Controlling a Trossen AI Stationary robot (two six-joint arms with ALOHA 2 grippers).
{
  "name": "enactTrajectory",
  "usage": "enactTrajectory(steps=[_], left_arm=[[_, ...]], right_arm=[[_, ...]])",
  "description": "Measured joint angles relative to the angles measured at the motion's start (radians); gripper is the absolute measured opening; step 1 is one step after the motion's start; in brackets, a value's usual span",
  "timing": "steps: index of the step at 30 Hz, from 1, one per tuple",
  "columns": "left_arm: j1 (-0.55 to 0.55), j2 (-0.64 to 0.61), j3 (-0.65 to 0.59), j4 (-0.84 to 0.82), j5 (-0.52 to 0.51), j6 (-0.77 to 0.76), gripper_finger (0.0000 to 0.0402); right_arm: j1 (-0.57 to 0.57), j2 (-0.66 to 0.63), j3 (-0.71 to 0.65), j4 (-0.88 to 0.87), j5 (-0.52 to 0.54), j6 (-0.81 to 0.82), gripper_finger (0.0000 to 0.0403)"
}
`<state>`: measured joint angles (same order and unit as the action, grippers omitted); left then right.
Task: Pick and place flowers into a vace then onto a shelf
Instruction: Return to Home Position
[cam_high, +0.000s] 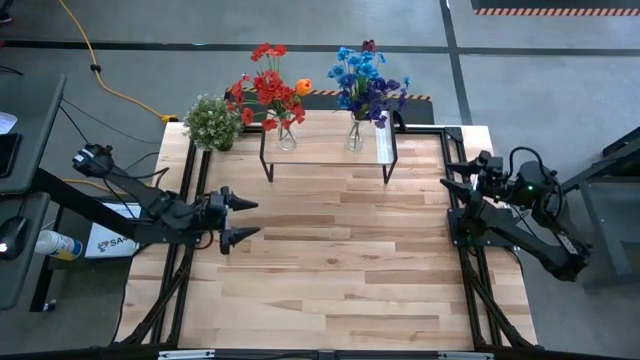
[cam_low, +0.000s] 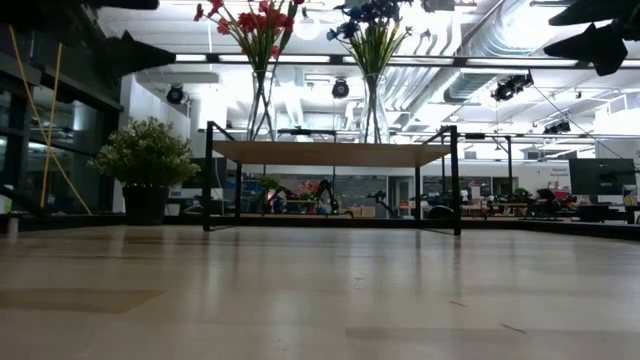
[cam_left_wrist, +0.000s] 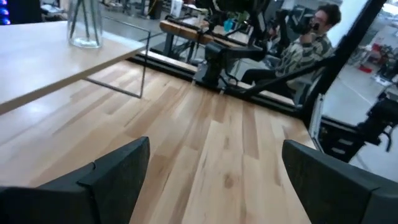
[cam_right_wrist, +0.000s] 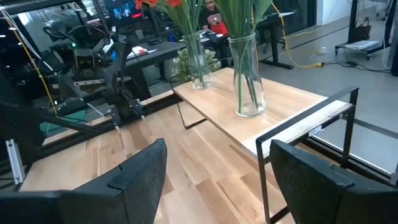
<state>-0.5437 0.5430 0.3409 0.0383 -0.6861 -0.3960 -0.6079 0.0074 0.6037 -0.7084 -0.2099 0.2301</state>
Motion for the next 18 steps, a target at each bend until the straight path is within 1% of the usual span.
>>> enactTrajectory(steps=[3,8,10,13,16,18], left_arm=[[0.061,0.0,-0.03,0.039,0.068,-0.001,0.0397],[0.216,0.007,-0.095,0.154,0.241,0.032,0.0397],[0.278,0.007,-0.1,0.164,0.308,0.054,0.0397],[0.346,-0.008,-0.102,0.163,0.37,0.056,0.0397],[0.361,-0.017,-0.102,0.152,0.385,0.076,0.0397],[0.36,-0.016,-0.102,0.142,0.361,0.085,0.0397]], right_arm=[[0.0,0.0,0.0,-0.004,0.001,-0.006,0.0271],[0.0,0.0,0.0,-0.009,0.0,-0.01,0.0273],[0.0,0.0,0.0,-0.016,-0.002,-0.01,0.0273],[0.0,0.0,0.0,-0.027,-0.002,-0.004,0.0271],[0.0,0.0,0.0,-0.027,0.0,0.002,0.0272],[0.0,0.0,0.0,-0.026,0.014,0.002,0.0273]])
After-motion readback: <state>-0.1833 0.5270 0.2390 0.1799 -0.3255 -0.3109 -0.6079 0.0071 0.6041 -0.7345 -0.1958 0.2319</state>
